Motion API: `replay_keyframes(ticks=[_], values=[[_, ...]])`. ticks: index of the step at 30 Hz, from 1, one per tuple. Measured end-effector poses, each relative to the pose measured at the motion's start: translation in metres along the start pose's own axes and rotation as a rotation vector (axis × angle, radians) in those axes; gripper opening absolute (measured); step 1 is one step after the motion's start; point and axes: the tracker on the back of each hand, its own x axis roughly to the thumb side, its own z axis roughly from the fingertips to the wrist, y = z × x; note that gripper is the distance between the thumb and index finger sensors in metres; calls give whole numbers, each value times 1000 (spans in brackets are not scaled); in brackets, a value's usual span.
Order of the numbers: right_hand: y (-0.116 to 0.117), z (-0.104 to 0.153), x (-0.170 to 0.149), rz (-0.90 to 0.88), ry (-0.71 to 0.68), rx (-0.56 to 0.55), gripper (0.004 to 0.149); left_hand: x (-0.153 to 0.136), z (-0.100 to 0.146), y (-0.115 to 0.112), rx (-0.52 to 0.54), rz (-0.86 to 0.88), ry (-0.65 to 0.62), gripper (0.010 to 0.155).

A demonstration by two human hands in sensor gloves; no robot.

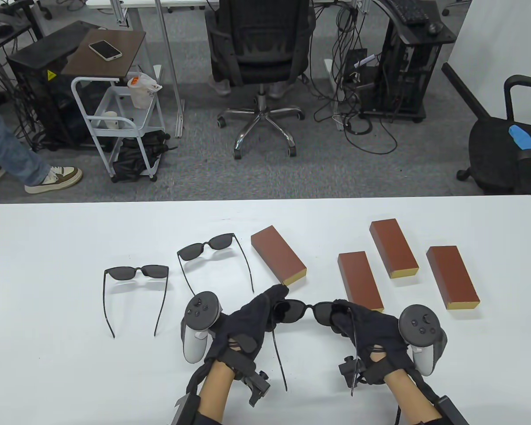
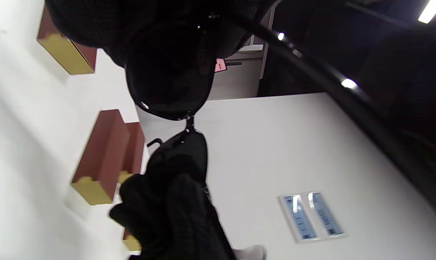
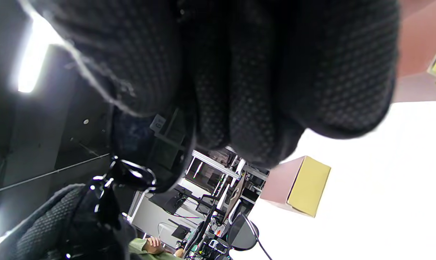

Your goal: Slide to open storage boxes and store sunglasses

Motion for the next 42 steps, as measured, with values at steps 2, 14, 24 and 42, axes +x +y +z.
replay_keyframes(ticks=[2, 14, 24, 42], values=[[1, 1, 0, -20, 19, -6, 41, -2, 1, -1, 14, 39, -7, 86], [13, 9, -13, -330, 243, -3, 44, -14, 2, -17, 85, 235, -8, 82], [19, 14, -11, -314, 196, -33, 55, -20, 9, -15, 183, 216, 106, 73], [28, 11, -7, -321, -103, 165, 79, -25, 17, -9, 240, 223, 218, 70]])
